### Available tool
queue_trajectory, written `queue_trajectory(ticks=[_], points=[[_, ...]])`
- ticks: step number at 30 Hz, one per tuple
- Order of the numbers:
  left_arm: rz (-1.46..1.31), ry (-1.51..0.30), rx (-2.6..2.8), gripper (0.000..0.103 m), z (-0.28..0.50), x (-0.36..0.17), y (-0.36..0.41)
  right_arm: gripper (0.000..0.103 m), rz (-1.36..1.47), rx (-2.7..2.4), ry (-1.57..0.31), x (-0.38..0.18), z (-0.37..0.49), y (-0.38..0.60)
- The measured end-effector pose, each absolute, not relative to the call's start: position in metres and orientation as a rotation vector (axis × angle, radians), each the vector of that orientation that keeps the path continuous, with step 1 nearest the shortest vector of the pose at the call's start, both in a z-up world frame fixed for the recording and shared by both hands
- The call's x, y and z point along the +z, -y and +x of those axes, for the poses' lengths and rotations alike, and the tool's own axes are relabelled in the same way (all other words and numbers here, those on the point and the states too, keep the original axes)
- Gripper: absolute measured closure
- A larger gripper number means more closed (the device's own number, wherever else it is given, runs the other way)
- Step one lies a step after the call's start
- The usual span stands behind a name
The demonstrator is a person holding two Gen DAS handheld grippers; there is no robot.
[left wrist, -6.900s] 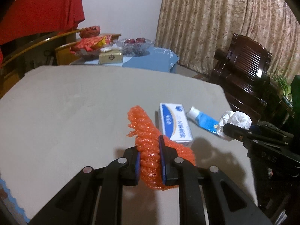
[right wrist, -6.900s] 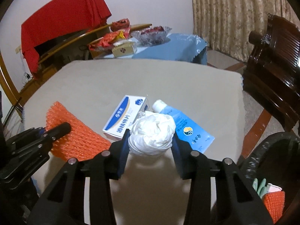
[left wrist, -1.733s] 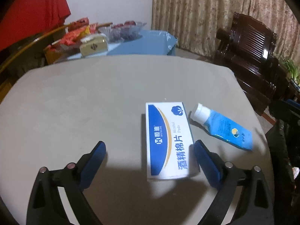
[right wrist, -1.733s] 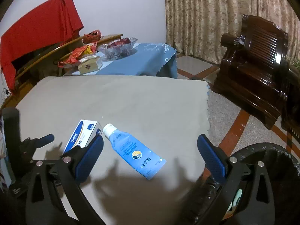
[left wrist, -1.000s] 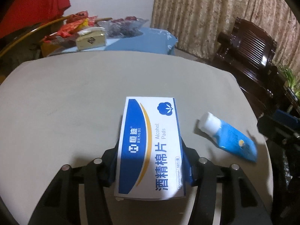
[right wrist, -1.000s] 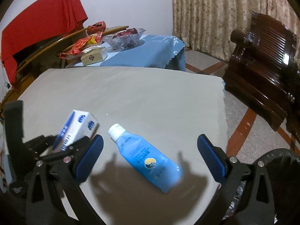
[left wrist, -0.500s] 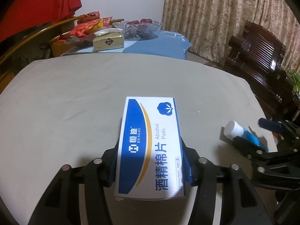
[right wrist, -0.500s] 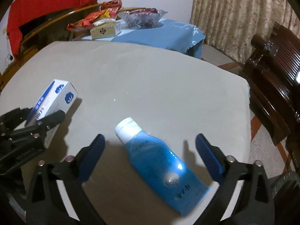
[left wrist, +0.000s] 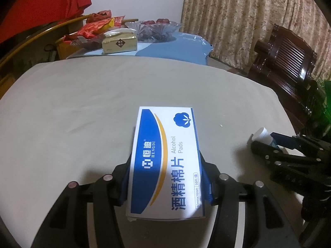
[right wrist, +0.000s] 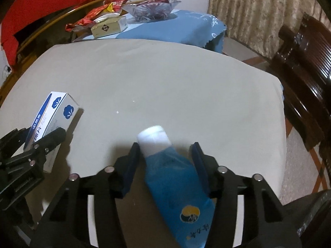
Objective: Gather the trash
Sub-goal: 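Grasp the blue tube with the right tool and lift it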
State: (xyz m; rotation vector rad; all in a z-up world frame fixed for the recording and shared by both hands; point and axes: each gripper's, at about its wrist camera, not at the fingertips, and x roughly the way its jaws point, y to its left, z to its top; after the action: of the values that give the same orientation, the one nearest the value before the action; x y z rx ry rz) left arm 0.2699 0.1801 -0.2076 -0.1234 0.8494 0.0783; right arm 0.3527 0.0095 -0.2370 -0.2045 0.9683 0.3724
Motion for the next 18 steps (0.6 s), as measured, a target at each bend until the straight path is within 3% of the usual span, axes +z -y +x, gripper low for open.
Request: queue_trajectory(ticks=[5,18], points=[[-0.115,-0.842,0.079,0.049,0.271,-0.204,-0.178,0.074,-0.180,0.386,-0.980,-0.235,0.354,-0.008],[-0.100,-0.809,0.054,0.049,0.251,-0.181,-0.164,0.074,-0.013,0.438,-0.991,-0.196,0.323,0.004]])
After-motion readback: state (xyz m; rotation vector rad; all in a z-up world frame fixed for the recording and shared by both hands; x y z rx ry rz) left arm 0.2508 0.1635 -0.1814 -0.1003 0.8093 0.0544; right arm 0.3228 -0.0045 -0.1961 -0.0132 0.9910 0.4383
